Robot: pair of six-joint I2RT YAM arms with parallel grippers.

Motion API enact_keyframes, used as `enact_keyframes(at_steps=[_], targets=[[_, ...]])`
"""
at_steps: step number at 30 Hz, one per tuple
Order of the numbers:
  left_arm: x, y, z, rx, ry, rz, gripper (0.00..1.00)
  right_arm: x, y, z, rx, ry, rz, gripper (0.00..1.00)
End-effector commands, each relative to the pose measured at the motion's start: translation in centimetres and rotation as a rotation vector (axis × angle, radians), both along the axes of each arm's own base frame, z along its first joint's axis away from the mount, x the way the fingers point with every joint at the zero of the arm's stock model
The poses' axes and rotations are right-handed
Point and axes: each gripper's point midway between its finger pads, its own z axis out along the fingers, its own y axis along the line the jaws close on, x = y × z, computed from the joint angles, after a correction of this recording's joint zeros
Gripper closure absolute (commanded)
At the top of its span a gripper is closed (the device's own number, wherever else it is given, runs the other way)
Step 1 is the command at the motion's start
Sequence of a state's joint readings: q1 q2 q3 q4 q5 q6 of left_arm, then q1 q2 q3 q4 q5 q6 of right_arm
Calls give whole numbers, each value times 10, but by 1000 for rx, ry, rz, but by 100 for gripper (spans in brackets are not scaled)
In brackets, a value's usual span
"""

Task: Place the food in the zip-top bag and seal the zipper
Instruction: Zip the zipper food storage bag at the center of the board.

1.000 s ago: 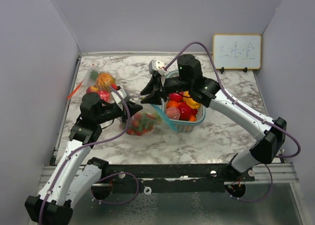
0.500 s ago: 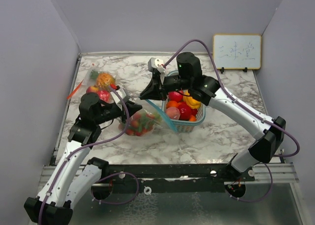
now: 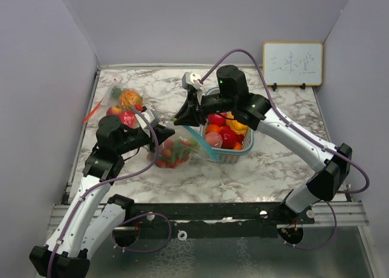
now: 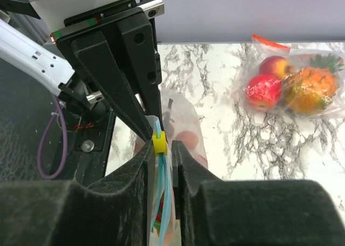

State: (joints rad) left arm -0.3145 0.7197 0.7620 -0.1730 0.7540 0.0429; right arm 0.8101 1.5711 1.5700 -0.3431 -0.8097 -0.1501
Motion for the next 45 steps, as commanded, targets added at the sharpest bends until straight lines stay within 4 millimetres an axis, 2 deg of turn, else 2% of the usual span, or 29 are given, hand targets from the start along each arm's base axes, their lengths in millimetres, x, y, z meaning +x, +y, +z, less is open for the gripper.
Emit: enact_keyframes(at_steps=[1, 15, 19, 22, 25, 30, 38, 45], targets=[[0, 1, 34, -38, -109, 9, 100, 3, 2, 10, 25, -1, -4, 83], [0, 1, 33, -37, -107, 9, 100, 1, 6, 13, 40, 22, 16, 77], [0, 1, 33, -39, -108, 11, 100, 1, 6, 18, 49, 19, 8, 66], [0, 1, 33, -40, -108, 11, 100, 0, 6, 21, 59, 22, 10, 66], [0, 1, 34, -41, -110, 11, 100, -2, 5, 24, 61, 26, 18, 71], [1, 1, 34, -41, -111, 12, 100, -4, 5, 24, 54, 30, 33, 98], [6, 7, 39, -32, -130, 61, 100, -2, 1, 19, 32, 30, 16, 99], [10, 22, 62, -62, -204, 172, 100, 2, 0, -4, -26, 63, 10, 99]])
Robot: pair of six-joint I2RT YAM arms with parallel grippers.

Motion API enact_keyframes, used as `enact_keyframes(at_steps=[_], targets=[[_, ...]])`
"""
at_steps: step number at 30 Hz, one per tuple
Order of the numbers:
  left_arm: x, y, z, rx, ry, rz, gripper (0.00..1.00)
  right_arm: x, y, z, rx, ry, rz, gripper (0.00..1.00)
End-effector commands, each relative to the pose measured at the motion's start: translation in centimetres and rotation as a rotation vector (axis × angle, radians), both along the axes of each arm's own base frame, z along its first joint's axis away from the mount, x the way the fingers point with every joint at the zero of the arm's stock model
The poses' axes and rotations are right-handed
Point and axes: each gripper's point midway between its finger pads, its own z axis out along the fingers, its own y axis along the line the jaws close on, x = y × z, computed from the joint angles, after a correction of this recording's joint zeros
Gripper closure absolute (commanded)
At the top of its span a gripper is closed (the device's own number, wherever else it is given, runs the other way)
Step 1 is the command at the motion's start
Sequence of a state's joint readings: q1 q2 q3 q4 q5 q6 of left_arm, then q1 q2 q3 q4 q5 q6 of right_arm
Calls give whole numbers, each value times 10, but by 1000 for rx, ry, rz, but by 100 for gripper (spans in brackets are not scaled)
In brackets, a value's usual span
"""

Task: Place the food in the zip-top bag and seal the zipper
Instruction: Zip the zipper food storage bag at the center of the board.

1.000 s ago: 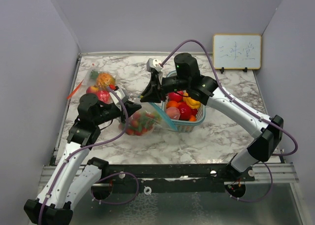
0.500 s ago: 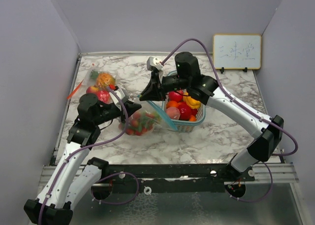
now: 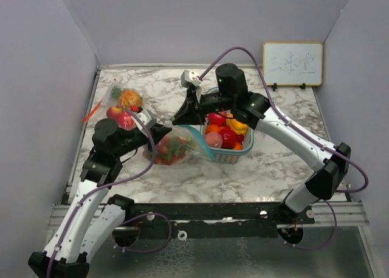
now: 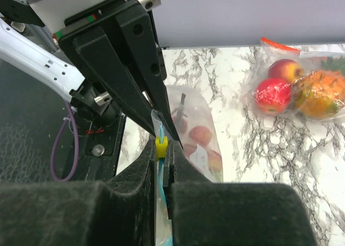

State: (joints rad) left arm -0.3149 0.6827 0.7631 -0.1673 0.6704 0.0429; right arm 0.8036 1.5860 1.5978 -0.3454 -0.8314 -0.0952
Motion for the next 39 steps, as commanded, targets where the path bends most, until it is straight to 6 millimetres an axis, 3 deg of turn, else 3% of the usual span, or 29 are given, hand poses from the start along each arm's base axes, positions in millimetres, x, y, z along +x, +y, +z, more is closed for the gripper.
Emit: enact_keyframes(at_steps=[1, 8, 12, 14, 16, 20, 27, 28, 30, 35, 39], targets=[[5, 13, 55, -60, -165, 101, 100, 2, -1, -13, -41, 17, 9, 99], [-1, 9, 56, -87, -174, 65, 100, 12, -4, -17, -45, 6, -56, 99], [-10, -3, 40, -63, -138, -38, 100, 6, -3, 1, -7, -3, -12, 99], [-12, -7, 35, -49, -120, -73, 87, 0, -3, 9, 6, -11, 26, 99], [-13, -8, 34, -35, -128, -91, 81, -5, -4, 11, 4, -12, 59, 99], [-15, -10, 35, -20, -155, -117, 79, -16, -5, 5, -12, 16, 131, 99], [-20, -20, 39, -43, -166, -207, 77, -18, -6, 2, -19, 21, 137, 99], [-21, -22, 40, -46, -164, -218, 79, -18, -6, 2, -20, 21, 136, 99], [-22, -25, 38, -46, -158, -245, 99, -18, -7, 3, -17, 15, 133, 99], [-23, -28, 36, -46, -112, -279, 100, -14, -6, 1, -24, 8, 110, 99], [-8, -15, 53, -49, -136, -131, 100, 2, -6, -14, -64, 0, 23, 97]])
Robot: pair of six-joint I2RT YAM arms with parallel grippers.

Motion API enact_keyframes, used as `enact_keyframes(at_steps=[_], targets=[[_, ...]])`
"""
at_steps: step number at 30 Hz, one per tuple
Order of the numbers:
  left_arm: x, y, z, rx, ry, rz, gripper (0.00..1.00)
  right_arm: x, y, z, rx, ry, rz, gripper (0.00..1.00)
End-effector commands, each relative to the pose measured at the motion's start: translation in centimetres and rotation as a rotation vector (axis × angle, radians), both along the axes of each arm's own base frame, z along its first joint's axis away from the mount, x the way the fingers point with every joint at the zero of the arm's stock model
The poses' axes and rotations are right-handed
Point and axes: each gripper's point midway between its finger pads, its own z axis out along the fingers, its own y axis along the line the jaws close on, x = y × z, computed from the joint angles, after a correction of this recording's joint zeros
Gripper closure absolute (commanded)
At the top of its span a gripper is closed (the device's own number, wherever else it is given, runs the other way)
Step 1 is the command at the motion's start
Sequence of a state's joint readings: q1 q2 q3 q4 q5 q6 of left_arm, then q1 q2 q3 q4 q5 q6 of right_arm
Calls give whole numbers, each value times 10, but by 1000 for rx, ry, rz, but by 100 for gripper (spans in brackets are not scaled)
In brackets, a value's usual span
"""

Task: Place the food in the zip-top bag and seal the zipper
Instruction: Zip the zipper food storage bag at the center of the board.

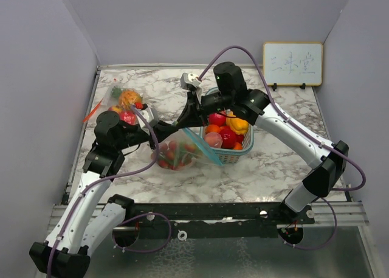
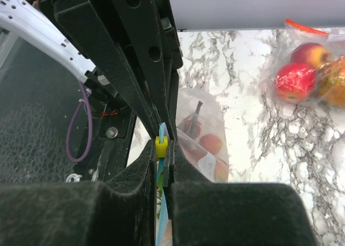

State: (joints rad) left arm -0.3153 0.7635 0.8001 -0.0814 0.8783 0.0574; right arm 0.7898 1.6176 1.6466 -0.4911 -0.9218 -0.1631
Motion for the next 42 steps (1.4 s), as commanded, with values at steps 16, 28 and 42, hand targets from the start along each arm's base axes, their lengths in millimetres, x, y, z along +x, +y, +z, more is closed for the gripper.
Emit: enact_keyframes(at_steps=[16, 28, 42], targets=[[22, 56, 72, -65, -206, 424, 100, 25, -15, -37, -71, -49, -90, 98], [30, 104, 109, -126, -320, 708, 100, 34, -34, -66, -87, 19, -80, 99], [52, 156, 130, -147, -361, 1026, 100, 39, -51, -81, -104, 28, -125, 99]])
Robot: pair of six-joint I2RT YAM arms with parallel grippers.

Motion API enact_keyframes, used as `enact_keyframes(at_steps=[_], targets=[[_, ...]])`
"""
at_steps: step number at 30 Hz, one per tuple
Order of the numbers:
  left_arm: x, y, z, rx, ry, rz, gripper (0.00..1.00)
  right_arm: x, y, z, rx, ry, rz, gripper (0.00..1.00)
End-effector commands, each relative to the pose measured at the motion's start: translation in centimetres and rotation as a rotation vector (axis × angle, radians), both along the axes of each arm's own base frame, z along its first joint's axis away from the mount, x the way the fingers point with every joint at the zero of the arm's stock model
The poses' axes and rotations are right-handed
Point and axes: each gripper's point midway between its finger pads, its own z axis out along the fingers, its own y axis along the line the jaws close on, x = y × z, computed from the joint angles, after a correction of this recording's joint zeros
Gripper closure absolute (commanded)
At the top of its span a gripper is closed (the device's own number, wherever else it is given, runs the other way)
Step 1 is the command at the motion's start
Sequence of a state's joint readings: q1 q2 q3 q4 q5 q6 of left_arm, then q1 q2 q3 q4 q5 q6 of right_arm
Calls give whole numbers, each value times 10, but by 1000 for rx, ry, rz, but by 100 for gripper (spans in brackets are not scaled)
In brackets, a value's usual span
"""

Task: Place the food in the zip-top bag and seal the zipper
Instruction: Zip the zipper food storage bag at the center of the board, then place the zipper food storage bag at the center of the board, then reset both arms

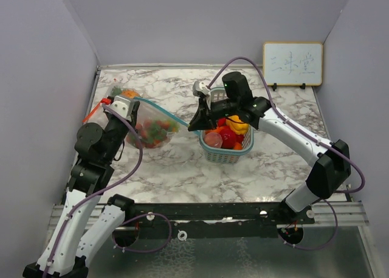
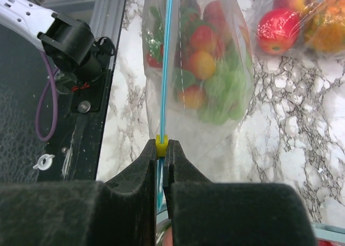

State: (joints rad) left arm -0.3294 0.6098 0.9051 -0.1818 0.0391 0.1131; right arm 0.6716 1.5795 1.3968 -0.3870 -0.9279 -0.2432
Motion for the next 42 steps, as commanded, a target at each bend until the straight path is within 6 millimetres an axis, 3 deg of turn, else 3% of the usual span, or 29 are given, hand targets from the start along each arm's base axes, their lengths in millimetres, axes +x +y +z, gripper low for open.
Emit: enact_keyframes(at_steps=[1, 9, 13, 14, 15, 18, 19, 20, 21, 29, 30, 31, 33, 35, 42], targets=[[-2, 39, 67, -68, -220, 196, 100, 4, -16, -16, -50, 25, -42, 99], [3, 42, 63, -69, -219, 221, 100, 20, -27, -41, -109, 46, -110, 99], [9, 34, 58, -77, -204, 186, 100, 30, -25, -34, -98, 48, -154, 98], [11, 30, 56, -81, -198, 172, 100, 36, -24, -28, -92, 47, -187, 90], [14, 27, 54, -86, -194, 162, 100, 44, -23, -22, -87, 43, -237, 73], [29, 17, 42, -113, -169, 137, 100, 68, -25, -1, -73, 35, -382, 41], [36, 14, 38, -123, -158, 130, 100, 77, -28, 6, -67, 37, -456, 26], [43, 10, 33, -131, -145, 124, 100, 87, -34, 12, -65, 35, -536, 5], [49, 7, 28, -139, -129, 119, 100, 94, -39, 17, -61, 34, -599, 0], [80, 12, -9, -330, -72, 211, 100, 105, -71, 30, -19, 44, -846, 1], [84, 14, -13, -343, -45, 228, 91, 105, -73, 28, -19, 63, -868, 1], [89, 12, -23, -327, 10, 232, 74, 105, -74, 27, -16, 87, -889, 1], [97, 4, -36, -294, 102, 197, 49, 107, -81, 20, -24, 122, -952, 1], [100, -7, -41, -267, 164, 128, 4, 109, -89, 13, -40, 146, -1008, 1], [87, -26, -45, -281, 247, -12, 1, 106, -112, 9, -44, 141, -1122, 1]])
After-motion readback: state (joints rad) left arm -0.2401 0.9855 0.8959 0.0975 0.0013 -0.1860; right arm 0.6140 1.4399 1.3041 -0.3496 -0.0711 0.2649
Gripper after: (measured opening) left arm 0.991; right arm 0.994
